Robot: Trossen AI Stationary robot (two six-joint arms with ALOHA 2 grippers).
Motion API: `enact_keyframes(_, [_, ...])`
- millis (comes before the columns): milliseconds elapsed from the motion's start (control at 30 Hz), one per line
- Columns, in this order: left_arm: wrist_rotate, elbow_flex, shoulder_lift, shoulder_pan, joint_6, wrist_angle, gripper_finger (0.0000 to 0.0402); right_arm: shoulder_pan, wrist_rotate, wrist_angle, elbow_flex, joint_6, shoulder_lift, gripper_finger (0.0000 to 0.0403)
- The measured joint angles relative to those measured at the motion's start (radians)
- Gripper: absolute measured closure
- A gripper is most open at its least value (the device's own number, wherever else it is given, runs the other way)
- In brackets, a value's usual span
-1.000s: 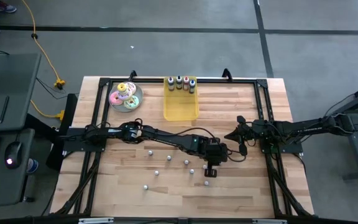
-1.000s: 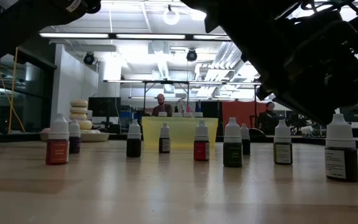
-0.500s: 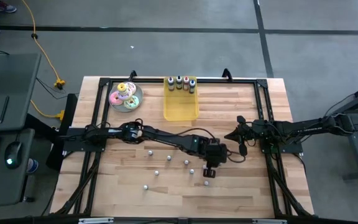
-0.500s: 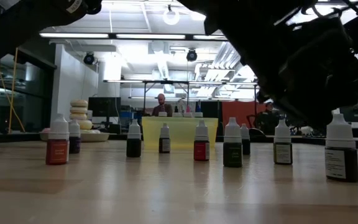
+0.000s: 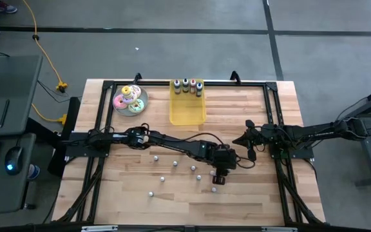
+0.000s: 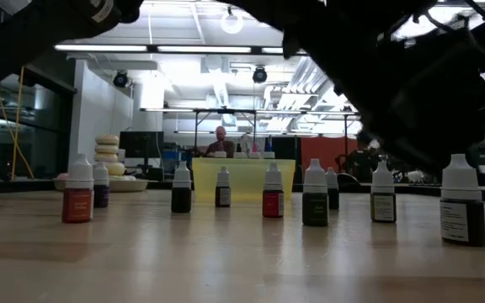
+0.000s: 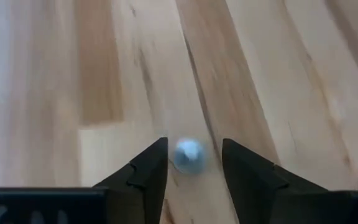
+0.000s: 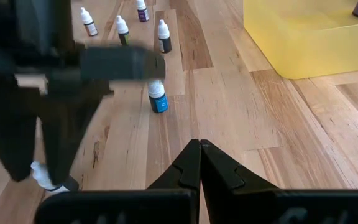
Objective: Pick & Place food coloring
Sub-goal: Put the right small black food coloring bottle into the yellow bin
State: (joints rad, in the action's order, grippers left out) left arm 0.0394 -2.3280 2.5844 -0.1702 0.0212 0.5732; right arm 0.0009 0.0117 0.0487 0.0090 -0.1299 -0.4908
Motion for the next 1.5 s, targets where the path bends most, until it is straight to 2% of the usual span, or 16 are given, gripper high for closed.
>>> enact_keyframes(667, [0.004, 0.0, 0.022, 0.006, -0.001, -0.007, 0.0251, 0.0, 0.0, 0.0, 0.0, 0.0, 0.0, 0.0402])
enact_keyframes(800, [0.004, 0.0, 0.021, 0.007, 0.0, -0.008, 0.0271, 0.0, 0.0, 0.0, 0.0, 0.0, 0.0, 0.0402])
enact_keyframes(1100, [0.047, 0.0, 0.02, 0.01, 0.023, -0.007, 0.0352, 0.0, 0.0, 0.0, 0.0, 0.0, 0.0, 0.0402])
enact_keyframes(1267, [0.042, -0.002, -0.008, 0.019, 0.028, 0.006, 0.0349, 0.0, 0.0, 0.0, 0.0, 0.0, 0.0, 0.0402])
enact_keyframes(1500, [-0.007, -0.001, -0.086, 0.05, 0.056, 0.108, 0.0341, 0.0, 0.0, -0.003, 0.0, 0.0, 0.0, 0.0402])
